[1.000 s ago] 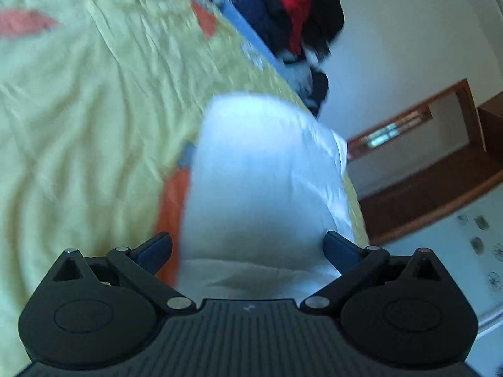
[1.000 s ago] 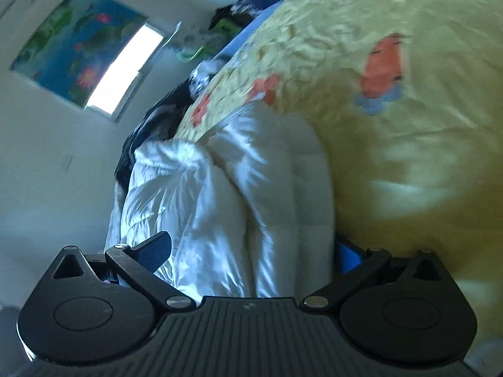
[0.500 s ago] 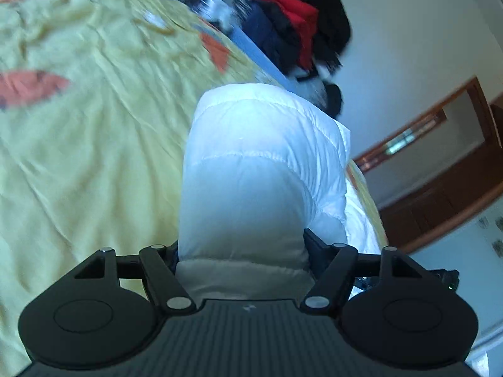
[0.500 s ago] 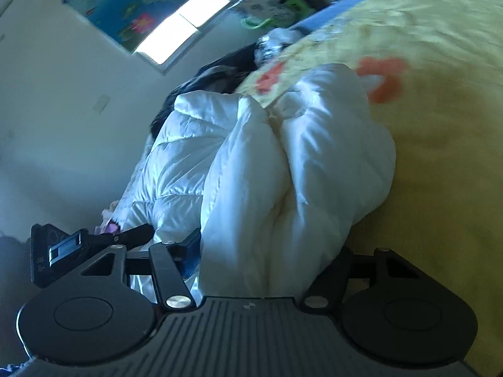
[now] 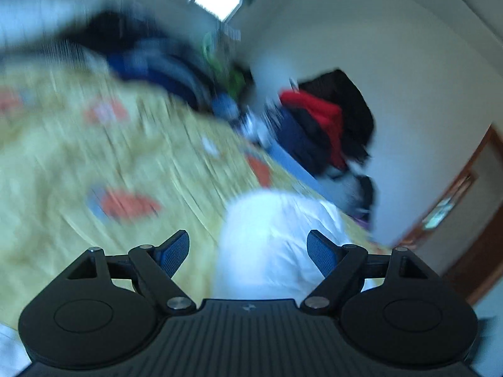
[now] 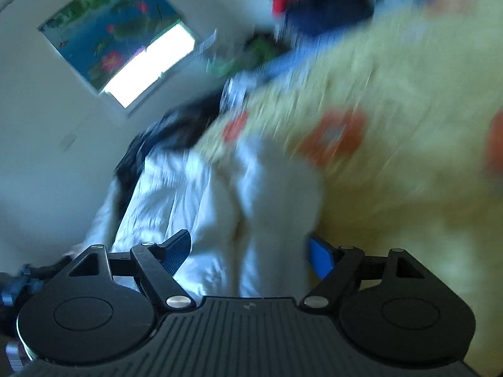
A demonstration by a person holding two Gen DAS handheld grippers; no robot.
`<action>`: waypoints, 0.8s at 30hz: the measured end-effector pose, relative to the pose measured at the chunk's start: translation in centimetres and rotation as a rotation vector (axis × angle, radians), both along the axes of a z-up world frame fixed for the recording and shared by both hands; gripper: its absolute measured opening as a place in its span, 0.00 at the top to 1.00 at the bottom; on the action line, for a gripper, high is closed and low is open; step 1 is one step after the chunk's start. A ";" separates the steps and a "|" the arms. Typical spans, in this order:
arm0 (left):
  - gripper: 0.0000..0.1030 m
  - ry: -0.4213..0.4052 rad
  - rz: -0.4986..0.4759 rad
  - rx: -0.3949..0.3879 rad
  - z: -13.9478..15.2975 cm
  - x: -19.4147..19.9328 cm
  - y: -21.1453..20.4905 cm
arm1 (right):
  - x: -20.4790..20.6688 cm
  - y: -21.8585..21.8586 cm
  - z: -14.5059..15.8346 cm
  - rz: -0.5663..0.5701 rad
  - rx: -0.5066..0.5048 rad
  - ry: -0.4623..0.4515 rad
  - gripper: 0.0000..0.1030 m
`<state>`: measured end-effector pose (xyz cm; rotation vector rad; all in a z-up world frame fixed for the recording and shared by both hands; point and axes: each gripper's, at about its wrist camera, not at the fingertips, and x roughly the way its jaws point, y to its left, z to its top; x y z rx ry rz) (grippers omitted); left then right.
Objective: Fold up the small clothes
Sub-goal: 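Press and square the folded jacket bundle with both tools, fingers open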
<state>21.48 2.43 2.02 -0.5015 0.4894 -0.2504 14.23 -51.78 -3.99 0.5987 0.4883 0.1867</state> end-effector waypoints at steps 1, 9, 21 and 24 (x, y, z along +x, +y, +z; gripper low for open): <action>0.20 -0.037 0.040 0.103 0.8 -0.9 -0.9 | -1.0 1.8 1.5 -0.024 -0.022 -0.041 0.23; 0.20 -0.055 0.018 0.546 -1.9 -1.0 -10.1 | -0.3 10.5 3.3 0.172 -0.203 -0.071 0.10; 0.20 -0.012 -0.007 0.556 -5.5 0.2 -11.4 | 4.2 12.8 -1.9 0.229 -0.295 0.018 0.09; 0.20 -0.003 -0.007 0.555 -5.5 0.3 -11.3 | 4.6 12.0 -0.4 0.229 -0.300 0.020 0.08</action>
